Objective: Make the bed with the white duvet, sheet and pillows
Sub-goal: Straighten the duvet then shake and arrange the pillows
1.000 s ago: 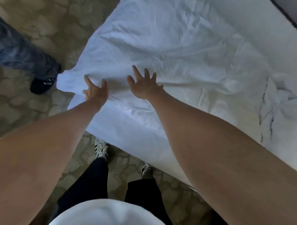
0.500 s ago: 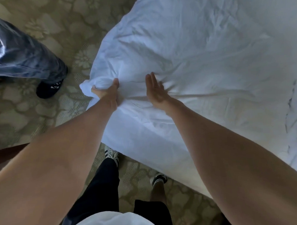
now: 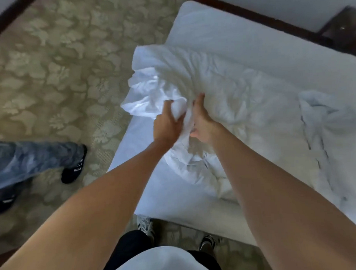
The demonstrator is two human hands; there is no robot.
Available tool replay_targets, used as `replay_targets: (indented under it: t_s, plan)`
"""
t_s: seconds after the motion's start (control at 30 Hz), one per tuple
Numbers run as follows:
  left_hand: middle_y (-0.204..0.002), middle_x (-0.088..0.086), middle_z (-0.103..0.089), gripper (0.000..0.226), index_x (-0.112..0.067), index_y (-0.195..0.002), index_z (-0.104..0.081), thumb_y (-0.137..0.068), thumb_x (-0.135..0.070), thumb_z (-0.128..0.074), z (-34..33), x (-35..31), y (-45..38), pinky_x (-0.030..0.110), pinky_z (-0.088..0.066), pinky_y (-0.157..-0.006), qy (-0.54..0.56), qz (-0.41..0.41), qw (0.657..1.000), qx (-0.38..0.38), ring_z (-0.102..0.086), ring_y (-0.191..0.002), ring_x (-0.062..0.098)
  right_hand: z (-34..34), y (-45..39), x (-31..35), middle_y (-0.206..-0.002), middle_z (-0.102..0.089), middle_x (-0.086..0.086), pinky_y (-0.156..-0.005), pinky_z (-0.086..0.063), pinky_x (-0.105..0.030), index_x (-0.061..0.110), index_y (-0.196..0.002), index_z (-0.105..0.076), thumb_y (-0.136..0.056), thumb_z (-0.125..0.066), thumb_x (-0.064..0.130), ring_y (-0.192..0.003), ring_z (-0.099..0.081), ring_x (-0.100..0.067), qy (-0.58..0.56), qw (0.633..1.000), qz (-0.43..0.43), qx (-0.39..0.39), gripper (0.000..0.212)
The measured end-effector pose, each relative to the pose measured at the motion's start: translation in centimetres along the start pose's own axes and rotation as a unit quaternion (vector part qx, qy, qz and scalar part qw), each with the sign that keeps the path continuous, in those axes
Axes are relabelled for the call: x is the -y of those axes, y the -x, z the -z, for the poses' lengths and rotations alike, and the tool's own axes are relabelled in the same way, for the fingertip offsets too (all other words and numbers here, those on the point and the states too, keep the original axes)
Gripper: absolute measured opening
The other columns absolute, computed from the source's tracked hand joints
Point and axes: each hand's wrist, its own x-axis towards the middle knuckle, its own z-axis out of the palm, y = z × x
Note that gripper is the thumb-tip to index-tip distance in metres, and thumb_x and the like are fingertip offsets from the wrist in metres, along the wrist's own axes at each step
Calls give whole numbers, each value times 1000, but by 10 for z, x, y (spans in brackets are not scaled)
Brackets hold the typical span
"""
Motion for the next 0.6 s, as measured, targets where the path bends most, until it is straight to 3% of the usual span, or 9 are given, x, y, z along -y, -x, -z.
replay_targets:
  t_s: [0.07, 0.1, 0.2, 0.27, 0.33, 0.4, 0.5, 0.6]
  plan:
    - [-99, 19, -70, 50, -18, -129, -45, -89, -45, -60, -26, -36, 14, 45, -49, -77, -55, -72, 995, 51, -62, -94, 44, 43, 25, 9, -116, -71, -7, -106, -43, -46, 28, -111, -67, -77, -1, 87, -113, -64, -27, -79, 997, 14, -1, 94]
    - [-98, 19, -70, 50, -19, -128, -45, -89, -48, -59, -41, -52, 20, 45, -50, -76, -81, -100, 989, 77, -62, -93, 44, 69, 31, 8, -112, -72, -9, -105, -44, -46, 27, -108, -67, -81, -2, 84, -111, -65, -29, -106, 994, 22, -6, 91]
    - [-96, 16, -70, 48, -21, -127, -45, -91, -49, -58, -93, -94, 43, 46, -52, -73, -174, -207, 953, 134, -64, -86, 42, 151, 55, -2, -134, -58, 0, -104, -41, -45, 31, -143, -43, -87, 0, 78, -123, -56, -31, -158, 986, 52, -23, 85]
    - [-97, 14, -70, 46, -20, -127, -45, -92, -47, -57, -132, -122, 61, 45, -53, -71, -220, -266, 924, 165, -65, -85, 41, 207, 70, -15, -147, -47, 2, -107, -39, -46, 32, -151, -30, -88, 1, 76, -130, -50, -29, -174, 982, 63, -38, 82]
    - [-100, 15, -70, 47, -19, -129, -45, -94, -49, -54, -172, -150, 82, 45, -54, -72, -252, -310, 896, 194, -65, -86, 40, 259, 80, -35, -149, -45, 3, -111, -36, -47, 33, -152, -31, -89, -1, 76, -133, -47, -26, -176, 981, 61, -58, 82]
    - [-109, 15, -69, 50, -19, -134, -45, -95, -51, -51, -211, -180, 106, 45, -53, -77, -278, -349, 866, 224, -65, -94, 40, 310, 87, -64, -141, -54, 3, -110, -36, -48, 33, -144, -43, -88, -5, 79, -129, -51, -25, -179, 980, 55, -75, 82]
    - [-130, 13, -60, 50, -22, -139, -44, -94, -39, -58, -271, -219, 146, 43, -51, -89, -325, -407, 802, 292, -59, -112, 37, 385, 95, -108, -120, -66, 6, -94, -43, -36, 33, -126, -58, -89, -4, 77, -108, -59, -18, -190, 976, 26, -107, 79]
    - [-132, 8, -58, 58, -25, -139, -46, -87, -29, -70, -332, -242, 188, 40, -50, -88, -387, -458, 709, 371, -57, -117, 33, 448, 104, -154, -112, -65, 1, -78, -46, -33, 26, -125, -59, -89, -11, 78, -96, -59, -20, -227, 961, -35, -156, 79]
